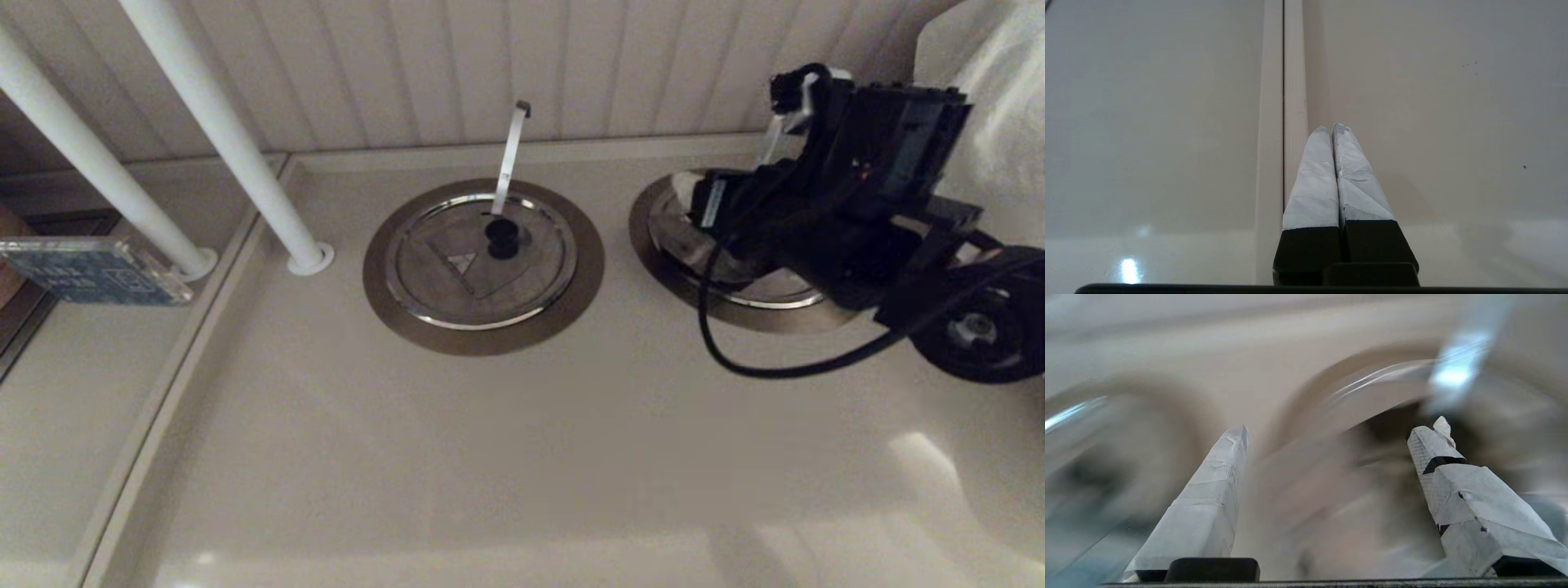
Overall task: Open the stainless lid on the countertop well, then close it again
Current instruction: Stir with a spoon
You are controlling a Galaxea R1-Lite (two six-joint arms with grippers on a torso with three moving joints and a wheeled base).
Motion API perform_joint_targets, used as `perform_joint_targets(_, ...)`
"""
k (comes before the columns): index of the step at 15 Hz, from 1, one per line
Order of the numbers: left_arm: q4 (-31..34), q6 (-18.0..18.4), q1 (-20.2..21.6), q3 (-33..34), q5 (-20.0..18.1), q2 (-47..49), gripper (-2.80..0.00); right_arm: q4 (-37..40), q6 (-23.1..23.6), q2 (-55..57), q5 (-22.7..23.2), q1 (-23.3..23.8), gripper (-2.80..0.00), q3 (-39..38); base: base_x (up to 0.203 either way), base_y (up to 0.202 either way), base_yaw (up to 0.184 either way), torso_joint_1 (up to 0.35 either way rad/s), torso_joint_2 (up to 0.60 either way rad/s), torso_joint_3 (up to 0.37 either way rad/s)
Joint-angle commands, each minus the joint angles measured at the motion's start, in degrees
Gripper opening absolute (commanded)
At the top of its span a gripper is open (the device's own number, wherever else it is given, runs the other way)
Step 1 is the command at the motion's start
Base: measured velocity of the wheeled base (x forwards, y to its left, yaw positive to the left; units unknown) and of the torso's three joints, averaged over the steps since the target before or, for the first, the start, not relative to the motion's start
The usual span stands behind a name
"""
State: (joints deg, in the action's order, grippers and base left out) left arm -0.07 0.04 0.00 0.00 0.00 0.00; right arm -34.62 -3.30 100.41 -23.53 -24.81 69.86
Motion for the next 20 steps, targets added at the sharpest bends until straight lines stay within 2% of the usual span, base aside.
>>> perform_joint_targets(1,0.07,-0.04,0.0,0.0,0.0,-0.09,-2.8,4.98,-0.25,2.8,0.41,8.98,0.0,7.36,0.0,0.0,0.0,0.0,0.0,0.0)
perform_joint_targets(5,0.04,-0.03,0.0,0.0,0.0,-0.07,-2.8,9.8,-0.25,12.52,1.61,15.78,0.0,20.79,0.0,0.0,0.0,0.0,0.0,0.0)
perform_joint_targets(8,-0.01,-0.03,0.0,0.0,0.0,-0.08,-2.8,13.71,0.01,21.93,1.81,17.16,0.0,33.18,0.0,0.0,0.0,0.0,0.0,0.0)
perform_joint_targets(10,0.07,-0.04,0.0,-0.02,0.0,-0.09,-2.8,19.32,-0.13,26.4,2.21,17.59,0.0,41.83,0.0,0.0,0.0,0.0,0.0,0.0)
perform_joint_targets(12,0.02,0.0,0.0,-0.02,0.0,-0.01,-2.8,22.08,-0.37,28.07,5.93,17.86,0.0,43.34,0.0,0.0,0.0,0.0,0.0,0.0)
perform_joint_targets(20,0.06,-0.04,0.0,0.0,0.0,-0.01,-2.8,17.83,-1.45,29.42,6.3,19.51,0.0,43.34,0.0,0.0,0.0,0.0,0.0,0.0)
